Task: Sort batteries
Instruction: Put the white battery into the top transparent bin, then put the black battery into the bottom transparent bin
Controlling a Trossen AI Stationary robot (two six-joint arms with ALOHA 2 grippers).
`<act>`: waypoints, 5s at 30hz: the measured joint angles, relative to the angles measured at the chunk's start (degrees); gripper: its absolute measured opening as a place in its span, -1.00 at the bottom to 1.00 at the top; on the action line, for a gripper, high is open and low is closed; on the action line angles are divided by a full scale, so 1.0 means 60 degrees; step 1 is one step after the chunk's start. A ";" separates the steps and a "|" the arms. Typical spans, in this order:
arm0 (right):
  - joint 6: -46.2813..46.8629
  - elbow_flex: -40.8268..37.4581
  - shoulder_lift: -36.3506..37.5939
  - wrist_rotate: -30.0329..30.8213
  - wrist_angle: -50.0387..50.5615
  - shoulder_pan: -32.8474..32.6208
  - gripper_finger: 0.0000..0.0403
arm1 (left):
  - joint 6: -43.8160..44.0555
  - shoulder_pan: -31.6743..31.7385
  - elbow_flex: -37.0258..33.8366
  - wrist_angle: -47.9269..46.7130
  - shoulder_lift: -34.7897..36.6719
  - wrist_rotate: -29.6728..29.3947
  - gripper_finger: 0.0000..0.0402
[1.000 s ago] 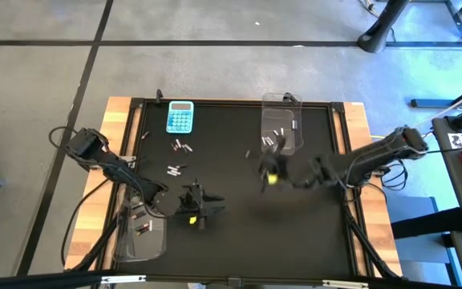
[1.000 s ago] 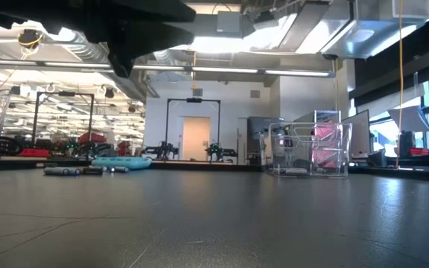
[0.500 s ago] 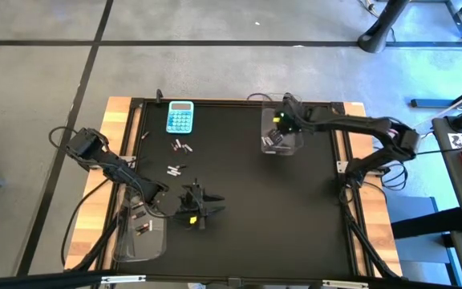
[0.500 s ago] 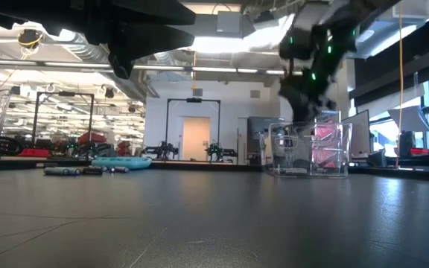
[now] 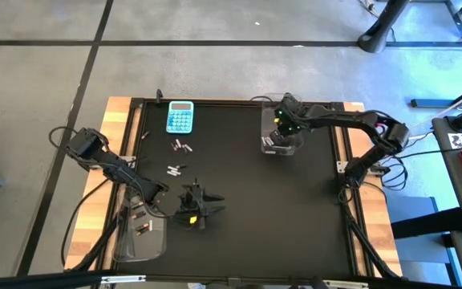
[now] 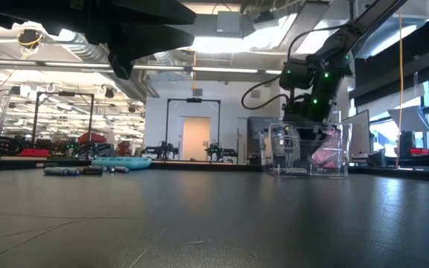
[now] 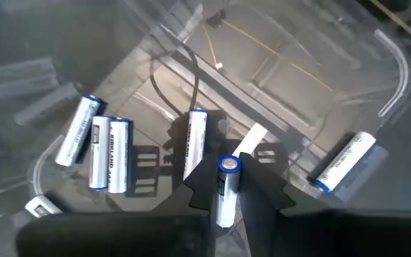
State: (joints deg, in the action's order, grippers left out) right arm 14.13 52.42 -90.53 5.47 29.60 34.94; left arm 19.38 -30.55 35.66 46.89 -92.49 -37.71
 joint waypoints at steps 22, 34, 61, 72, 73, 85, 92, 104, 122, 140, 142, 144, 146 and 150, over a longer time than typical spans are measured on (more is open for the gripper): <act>-0.0953 0.0866 0.2483 0.1625 0.0184 -0.2493 -0.39 | 0.0917 0.1144 0.1193 -0.5936 0.2434 -0.1545 -0.56; 0.0799 -0.1895 0.2313 0.3515 -0.6142 -0.9330 -0.41 | 0.3516 0.5699 0.5795 -1.9824 0.2969 0.1045 -0.82; 0.1359 -0.2652 -0.1211 0.5671 -1.2279 -1.2451 -0.41 | -0.0128 1.2529 0.2809 -1.8893 -0.0149 0.2400 -0.27; 0.1464 -0.2652 -0.1211 0.5669 -1.2268 -1.2444 -0.41 | -0.0985 1.3411 0.2459 -1.7806 -0.1055 0.2476 -0.30; 0.1468 -0.2652 -0.1211 0.5669 -1.2268 -1.2444 -0.41 | -0.0849 1.3414 0.2459 -1.7745 -0.1023 0.2517 -0.30; 0.1679 -0.2648 -0.1211 0.5669 -1.2265 -1.2448 -0.41 | -0.0822 1.3489 0.2479 -1.7546 -0.1006 0.2869 -0.33; 0.1676 -0.2648 -0.1211 0.5669 -1.2262 -1.2448 -0.41 | -0.0863 1.3469 0.2652 -1.7864 -0.0955 0.2995 -0.73; 0.1676 -0.2648 -0.1208 0.5669 -1.2199 -1.2444 -0.41 | 0.0273 1.3053 0.2051 -1.7125 -0.0907 0.0627 -0.98; 0.1670 -0.2648 -0.1208 0.5679 -1.2181 -1.2444 -0.41 | -0.0472 1.1913 0.2672 -1.8067 -0.0343 0.1279 -0.99; 0.1672 -0.2648 -0.1208 0.5770 -1.2184 -1.2444 -0.41 | -0.1453 1.1928 0.1279 -1.7475 0.0703 0.4172 -0.16; 0.1672 -0.2648 -0.1208 0.5771 -1.2186 -1.2444 -0.41 | -0.1468 1.1931 0.1279 -1.7481 0.0703 0.4200 -0.23; 0.1672 -0.2648 -0.1208 0.5771 -1.2186 -1.2444 -0.41 | -0.1485 1.1931 0.1279 -1.7444 0.0703 0.4200 -0.33; 0.1672 -0.2648 -0.1208 0.5771 -1.2185 -1.2444 -0.41 | -0.1486 1.1931 0.1279 -1.7415 0.0703 0.4199 -0.45; 0.1672 -0.2648 -0.1208 0.5769 -1.2186 -1.2444 -0.41 | -0.1486 1.1931 0.1279 -1.7424 0.0703 0.4200 -0.75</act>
State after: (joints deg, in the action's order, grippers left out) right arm 24.16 36.53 -97.78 40.08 -43.51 -39.72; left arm 10.46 41.04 43.33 -57.65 -88.27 -12.51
